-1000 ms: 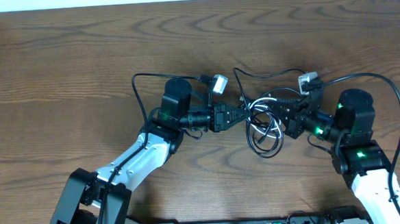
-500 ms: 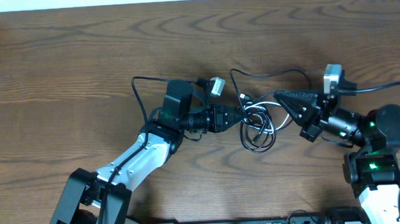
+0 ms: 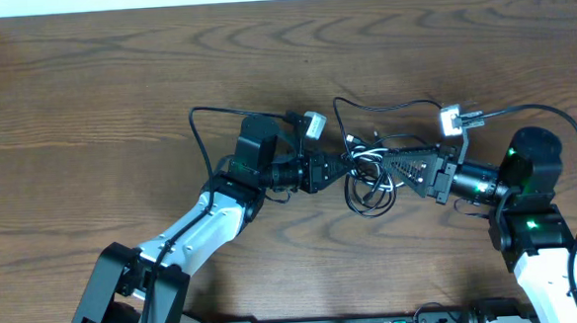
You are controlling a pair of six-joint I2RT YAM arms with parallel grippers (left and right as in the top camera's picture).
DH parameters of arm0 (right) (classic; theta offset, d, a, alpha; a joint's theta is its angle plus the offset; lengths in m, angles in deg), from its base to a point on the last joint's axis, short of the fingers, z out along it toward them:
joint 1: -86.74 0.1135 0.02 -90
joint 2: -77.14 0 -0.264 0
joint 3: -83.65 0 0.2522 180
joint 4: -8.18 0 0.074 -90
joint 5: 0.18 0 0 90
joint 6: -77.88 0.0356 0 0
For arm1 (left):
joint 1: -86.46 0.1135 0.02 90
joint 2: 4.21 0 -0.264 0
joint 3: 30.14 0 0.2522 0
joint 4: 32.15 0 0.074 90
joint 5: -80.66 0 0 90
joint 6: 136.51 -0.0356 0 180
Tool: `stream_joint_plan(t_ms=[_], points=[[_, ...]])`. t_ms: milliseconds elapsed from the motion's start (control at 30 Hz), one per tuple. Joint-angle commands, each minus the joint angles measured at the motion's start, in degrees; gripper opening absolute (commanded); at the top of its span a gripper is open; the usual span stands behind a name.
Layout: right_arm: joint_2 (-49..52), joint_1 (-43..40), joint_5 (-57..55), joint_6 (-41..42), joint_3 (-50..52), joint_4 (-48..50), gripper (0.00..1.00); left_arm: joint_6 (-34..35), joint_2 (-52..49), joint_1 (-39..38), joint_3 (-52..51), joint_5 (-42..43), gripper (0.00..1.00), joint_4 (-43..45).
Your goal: Untangle cables
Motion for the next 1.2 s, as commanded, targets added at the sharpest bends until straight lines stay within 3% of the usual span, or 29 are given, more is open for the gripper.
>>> stream_joint_plan(t_ms=[0,300,367,667,833,1167], points=[[1.2,1.4,-5.3,4.4,-0.2,-2.2,0.43,1.9,0.0,0.2,0.4,-3.1,0.08,0.3],[2.9,10.0,-20.7,17.5,-0.2,-2.5,0.42,3.4,0.0,-0.2,0.4,-4.3,0.08,0.3],[3.2,12.0,-25.6,18.3,-0.2,-2.7,0.39,3.8,0.0,-0.4,0.4,-4.8,0.08,0.3],[5.0,15.0,-42.2,20.2,-0.1,-2.7,0.41,4.0,0.0,-0.4,0.4,-4.8,0.08,0.3],[7.6,15.0,-44.4,20.2,-0.1,-1.2,0.40,4.7,0.0,-0.4,0.4,-4.5,0.08,0.3],[12.6,15.0,-39.8,19.1,-0.1,12.0,0.23,4.6,0.0,-0.4,0.4,-2.6,0.08,0.1]])
